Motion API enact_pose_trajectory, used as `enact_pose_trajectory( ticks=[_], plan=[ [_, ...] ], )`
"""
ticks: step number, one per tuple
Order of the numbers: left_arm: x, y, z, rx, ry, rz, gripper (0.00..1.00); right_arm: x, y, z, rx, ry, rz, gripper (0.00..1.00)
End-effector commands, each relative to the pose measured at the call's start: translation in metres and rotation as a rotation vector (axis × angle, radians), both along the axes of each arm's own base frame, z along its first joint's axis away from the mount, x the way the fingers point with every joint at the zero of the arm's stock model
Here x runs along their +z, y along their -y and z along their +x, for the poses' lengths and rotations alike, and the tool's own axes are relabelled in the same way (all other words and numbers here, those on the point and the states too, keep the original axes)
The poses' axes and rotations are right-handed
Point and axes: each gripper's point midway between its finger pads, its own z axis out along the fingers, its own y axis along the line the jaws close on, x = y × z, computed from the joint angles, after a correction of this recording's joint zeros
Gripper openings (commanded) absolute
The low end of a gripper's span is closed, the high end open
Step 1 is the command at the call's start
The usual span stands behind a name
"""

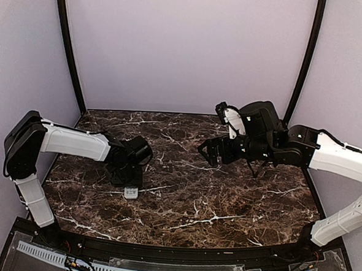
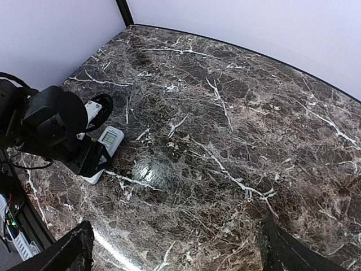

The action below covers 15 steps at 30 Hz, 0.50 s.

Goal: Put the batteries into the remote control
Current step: Place the remote control at the center of the board.

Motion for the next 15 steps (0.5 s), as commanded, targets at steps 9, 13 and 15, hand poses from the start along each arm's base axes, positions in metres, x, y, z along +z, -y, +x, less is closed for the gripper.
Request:
enact_pose_trajectory(
  ticks=[9, 13, 15],
  plan=[
    [0.017, 0.006, 0.000, -0.038, -0.013, -0.015, 0.81, -0.007, 0.007, 0.012, -0.033, 0.000, -0.019, 0.99],
    [0.068, -0.001, 0.015, -0.029, 0.121, -0.013, 0.88, -0.010, 0.027, 0.030, -0.087, -0.002, -0.014, 0.99],
    [0.105, -0.010, 0.025, -0.029, 0.232, 0.002, 0.90, -0.013, 0.042, 0.041, -0.119, -0.006, 0.000, 0.99]
  ],
)
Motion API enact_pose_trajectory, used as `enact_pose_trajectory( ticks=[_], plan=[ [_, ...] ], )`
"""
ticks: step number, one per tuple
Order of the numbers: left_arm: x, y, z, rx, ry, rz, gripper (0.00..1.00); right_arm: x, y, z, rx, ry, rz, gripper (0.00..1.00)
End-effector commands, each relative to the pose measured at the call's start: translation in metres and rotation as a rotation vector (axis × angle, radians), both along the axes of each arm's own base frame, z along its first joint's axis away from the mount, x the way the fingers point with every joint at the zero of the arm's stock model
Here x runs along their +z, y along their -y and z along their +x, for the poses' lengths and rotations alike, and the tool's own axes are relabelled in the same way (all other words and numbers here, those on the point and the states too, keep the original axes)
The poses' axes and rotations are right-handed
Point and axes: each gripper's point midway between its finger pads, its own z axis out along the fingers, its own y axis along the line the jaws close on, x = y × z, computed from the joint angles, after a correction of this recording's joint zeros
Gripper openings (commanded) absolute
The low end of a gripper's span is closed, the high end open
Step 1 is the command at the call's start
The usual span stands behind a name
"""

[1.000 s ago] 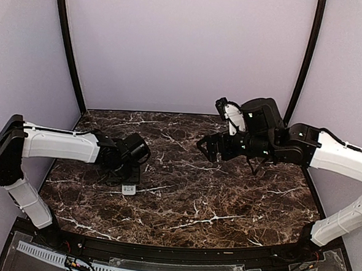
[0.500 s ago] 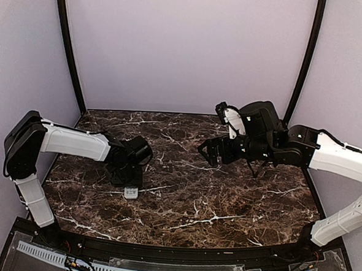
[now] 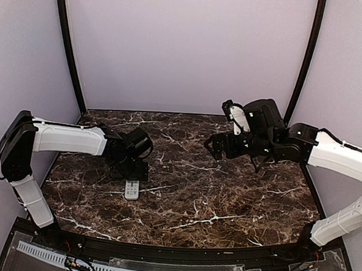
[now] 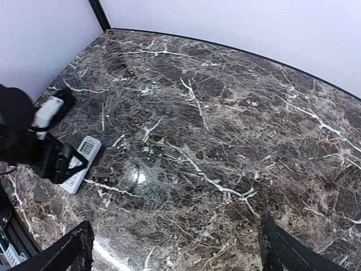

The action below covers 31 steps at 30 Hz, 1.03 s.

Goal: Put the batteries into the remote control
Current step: Place the remote control at the center of the board, then reset both arms

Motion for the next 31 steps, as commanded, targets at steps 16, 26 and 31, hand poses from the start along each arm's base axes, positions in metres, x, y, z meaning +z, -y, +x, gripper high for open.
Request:
enact_pose_trajectory(
  ticks=[16, 26, 31],
  plan=[
    [0.147, -0.184, 0.026, 0.346, 0.559, 0.115, 0.99, -0.062, 0.209, 0.024, -0.470, 0.044, 0.242, 0.99],
    [0.131, -0.232, -0.011, 0.593, 0.670, 0.098, 0.99, -0.089, 0.250, -0.007, -0.687, 0.152, 0.390, 0.99],
    [0.134, -0.238, -0.020, 0.607, 0.707, 0.090, 0.99, -0.086, 0.252, -0.018, -0.671, 0.191, 0.421, 0.99]
  ],
)
